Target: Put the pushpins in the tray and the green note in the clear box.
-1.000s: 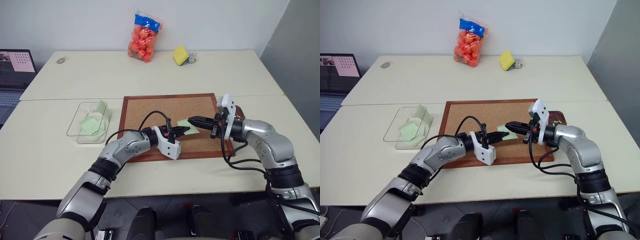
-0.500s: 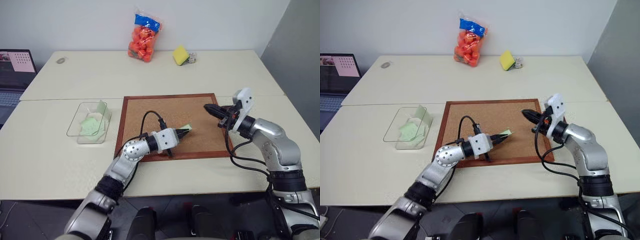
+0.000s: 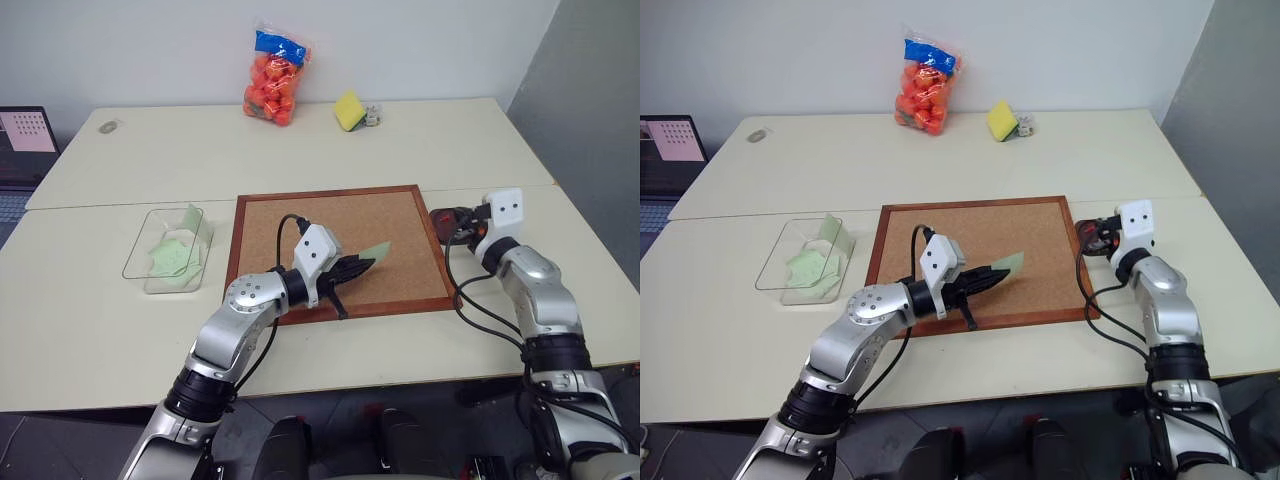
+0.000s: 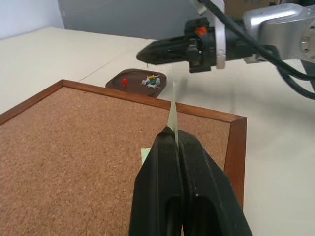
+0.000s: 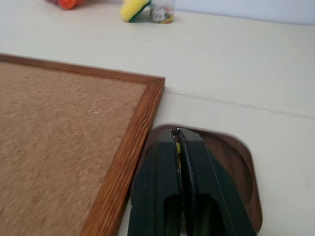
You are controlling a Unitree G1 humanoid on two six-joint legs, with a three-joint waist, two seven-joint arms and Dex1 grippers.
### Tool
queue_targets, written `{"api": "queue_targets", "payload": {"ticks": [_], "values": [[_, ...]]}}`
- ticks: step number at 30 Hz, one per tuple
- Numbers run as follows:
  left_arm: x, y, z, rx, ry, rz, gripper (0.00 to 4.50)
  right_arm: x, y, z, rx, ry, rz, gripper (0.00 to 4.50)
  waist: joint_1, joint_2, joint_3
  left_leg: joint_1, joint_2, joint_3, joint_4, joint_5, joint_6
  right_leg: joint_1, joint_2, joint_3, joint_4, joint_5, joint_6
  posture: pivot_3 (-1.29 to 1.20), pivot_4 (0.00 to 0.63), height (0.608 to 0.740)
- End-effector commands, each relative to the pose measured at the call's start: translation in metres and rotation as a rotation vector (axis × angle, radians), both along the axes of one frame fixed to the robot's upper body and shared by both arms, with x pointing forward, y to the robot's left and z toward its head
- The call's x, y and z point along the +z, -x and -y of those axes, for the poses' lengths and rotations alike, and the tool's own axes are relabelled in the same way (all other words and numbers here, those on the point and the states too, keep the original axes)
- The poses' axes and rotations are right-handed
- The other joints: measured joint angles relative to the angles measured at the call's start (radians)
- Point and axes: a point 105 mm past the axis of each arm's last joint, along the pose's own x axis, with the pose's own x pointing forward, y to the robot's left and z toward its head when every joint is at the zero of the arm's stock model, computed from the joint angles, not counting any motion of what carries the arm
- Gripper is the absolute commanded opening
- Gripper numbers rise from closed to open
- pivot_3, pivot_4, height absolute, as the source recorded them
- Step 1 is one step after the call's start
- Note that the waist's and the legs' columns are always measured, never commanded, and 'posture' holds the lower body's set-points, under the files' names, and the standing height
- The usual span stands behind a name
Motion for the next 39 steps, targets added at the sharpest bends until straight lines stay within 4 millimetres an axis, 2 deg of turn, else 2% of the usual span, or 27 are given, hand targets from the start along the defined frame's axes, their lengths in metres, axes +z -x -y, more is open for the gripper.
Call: {"api": "queue_targets", "payload": {"ticks": [1,5,7,8,17,26,33,39], "values": [[0.009,0.007,-0.006,0.005,-0.005,0.034,0.03,0.009,-0.010,-0.006,-0.022,0.000,0.048,0.00,0.003,0.000,0.000,0.000,0.000,0.000,0.000,0.000,0.000,0.000,0.000,0.000,0.000,0.000,-0.001,0.00,0.150,0.740],[0.007,0.010,-0.010,0.025,-0.015,0.031,0.03,-0.001,-0.015,-0.005,-0.059,-0.029,0.015,0.00,0.009,0.000,0.000,-0.001,0.000,0.000,-0.001,0.000,0.000,0.000,-0.001,0.000,0.000,0.000,-0.001,0.00,0.150,0.740],[0.008,0.010,-0.011,0.034,-0.013,0.031,0.00,-0.002,-0.015,-0.003,-0.078,-0.036,0.015,0.48,0.012,0.000,0.000,-0.001,-0.001,0.000,0.000,0.000,0.000,0.000,-0.002,-0.001,0.000,0.000,-0.001,0.00,0.150,0.740],[0.008,0.010,-0.012,0.039,-0.011,0.031,0.00,-0.002,-0.014,-0.002,-0.085,-0.037,0.016,0.53,0.012,0.000,0.000,-0.001,-0.001,0.000,0.000,0.000,0.000,0.000,-0.002,-0.001,0.000,0.000,-0.001,0.00,0.150,0.740],[0.009,0.009,-0.007,0.036,-0.005,0.030,0.00,0.001,-0.009,0.011,-0.156,-0.050,0.034,2.76,0.010,0.000,0.000,-0.001,-0.001,0.000,0.000,0.000,0.000,0.000,-0.002,-0.001,0.000,0.000,-0.001,0.00,0.150,0.740],[0.009,0.009,-0.003,0.020,-0.003,0.027,0.00,0.001,-0.008,0.019,-0.191,-0.038,0.031,4.48,0.010,0.000,0.000,-0.001,-0.001,0.000,0.000,0.000,0.000,0.000,-0.002,-0.001,0.000,0.000,-0.001,0.00,0.150,0.740],[0.009,0.011,-0.004,0.023,-0.002,0.022,0.00,0.002,-0.012,0.028,-0.242,-0.003,0.038,4.48,0.010,0.000,0.000,-0.001,-0.001,0.000,0.000,0.000,0.000,0.000,-0.002,0.000,0.000,0.000,-0.001,0.00,0.150,0.740],[0.008,0.012,-0.004,0.025,-0.004,0.015,0.00,-0.001,-0.013,0.025,-0.247,0.015,0.032,4.48,0.010,0.000,0.000,-0.001,-0.001,0.000,0.000,0.000,0.000,0.000,-0.001,0.000,0.000,0.000,-0.001,0.00,0.150,0.740]]}}
